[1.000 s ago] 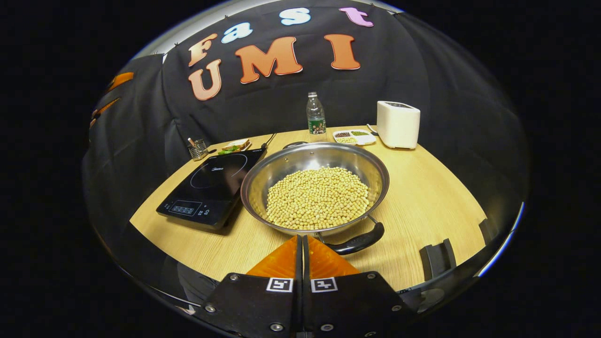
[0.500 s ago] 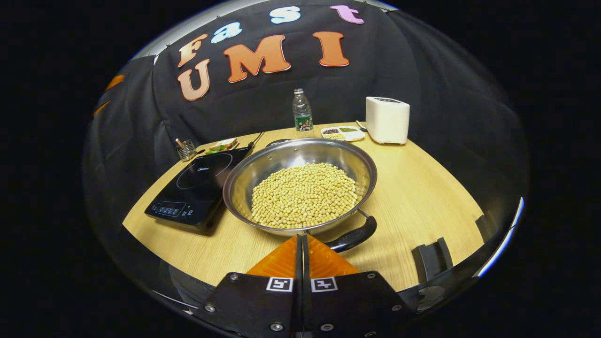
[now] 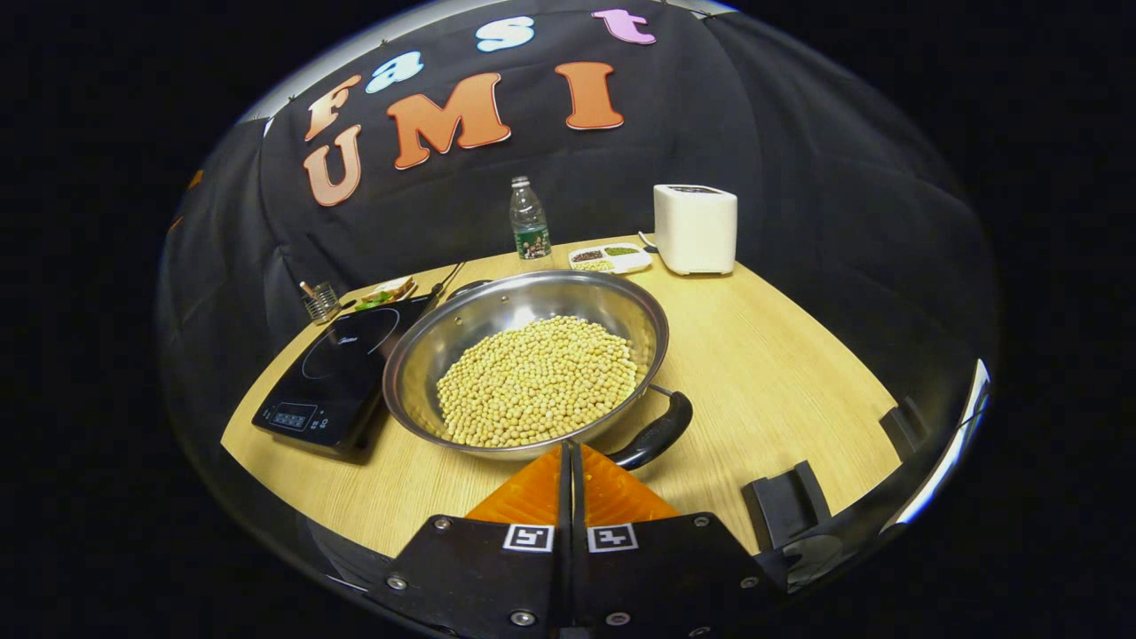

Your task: First push the handle of the pot to place it horizontally, then grasp the pot with both hands and set it on the induction cooktop.

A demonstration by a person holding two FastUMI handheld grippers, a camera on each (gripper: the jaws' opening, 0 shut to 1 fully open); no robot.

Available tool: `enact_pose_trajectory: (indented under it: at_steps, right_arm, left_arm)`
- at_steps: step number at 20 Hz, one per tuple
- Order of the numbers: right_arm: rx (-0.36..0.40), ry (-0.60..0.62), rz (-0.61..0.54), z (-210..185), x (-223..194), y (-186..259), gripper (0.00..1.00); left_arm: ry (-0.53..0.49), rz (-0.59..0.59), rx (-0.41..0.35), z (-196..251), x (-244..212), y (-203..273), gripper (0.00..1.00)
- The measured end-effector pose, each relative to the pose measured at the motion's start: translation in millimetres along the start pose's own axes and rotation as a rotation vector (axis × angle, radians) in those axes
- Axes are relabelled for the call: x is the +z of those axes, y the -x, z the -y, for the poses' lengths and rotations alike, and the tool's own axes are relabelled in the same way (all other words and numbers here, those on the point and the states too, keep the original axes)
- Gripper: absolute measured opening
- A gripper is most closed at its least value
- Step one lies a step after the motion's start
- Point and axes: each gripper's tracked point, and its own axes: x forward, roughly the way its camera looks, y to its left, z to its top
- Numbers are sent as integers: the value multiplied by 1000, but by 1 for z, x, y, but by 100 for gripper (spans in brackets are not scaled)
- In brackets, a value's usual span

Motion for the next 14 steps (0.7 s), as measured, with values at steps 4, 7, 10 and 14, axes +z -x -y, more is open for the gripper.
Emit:
enact_pose_trajectory:
  at_steps: [4, 7, 10, 14]
  right_arm:
    - [-25, 0, 11, 12, 4, -3, 0]
    - [-47, -12, 18, 23, 9, -8, 0]
    - [-62, -18, 21, 31, 14, -14, 0]
    - [-78, -31, 26, 43, 23, -22, 0]
  left_arm:
    - [3, 1, -8, 5, 1, -1, 98]
    - [0, 2, -18, 8, 2, -2, 99]
    - [-4, 10, -19, 10, 3, -3, 99]
    - [-5, 6, -29, 15, 1, -5, 99]
